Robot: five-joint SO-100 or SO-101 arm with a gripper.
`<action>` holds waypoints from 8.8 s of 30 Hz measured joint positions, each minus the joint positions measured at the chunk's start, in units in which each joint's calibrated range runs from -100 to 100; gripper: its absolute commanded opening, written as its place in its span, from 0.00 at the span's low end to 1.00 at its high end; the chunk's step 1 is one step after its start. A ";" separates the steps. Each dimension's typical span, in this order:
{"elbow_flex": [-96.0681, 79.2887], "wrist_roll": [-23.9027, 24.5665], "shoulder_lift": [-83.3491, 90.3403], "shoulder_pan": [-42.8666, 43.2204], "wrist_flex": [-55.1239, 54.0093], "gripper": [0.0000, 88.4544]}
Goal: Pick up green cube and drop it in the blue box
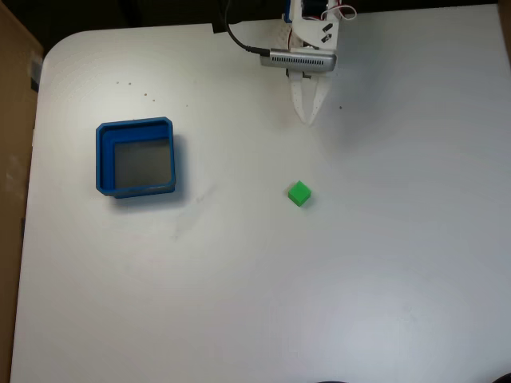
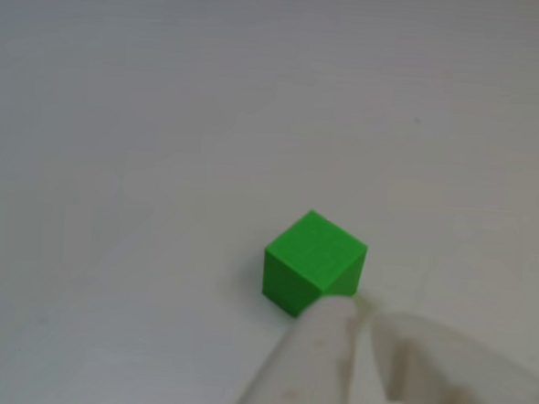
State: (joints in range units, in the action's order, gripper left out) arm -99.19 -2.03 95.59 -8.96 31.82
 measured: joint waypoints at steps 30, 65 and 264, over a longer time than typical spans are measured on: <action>10.74 0.00 0.08 0.00 0.00 0.01; 58.91 0.00 -61.67 0.00 7.92 0.01; 92.03 18.71 -108.20 3.20 17.17 0.03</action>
State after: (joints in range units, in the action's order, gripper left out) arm -7.16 16.68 -12.61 -5.76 48.99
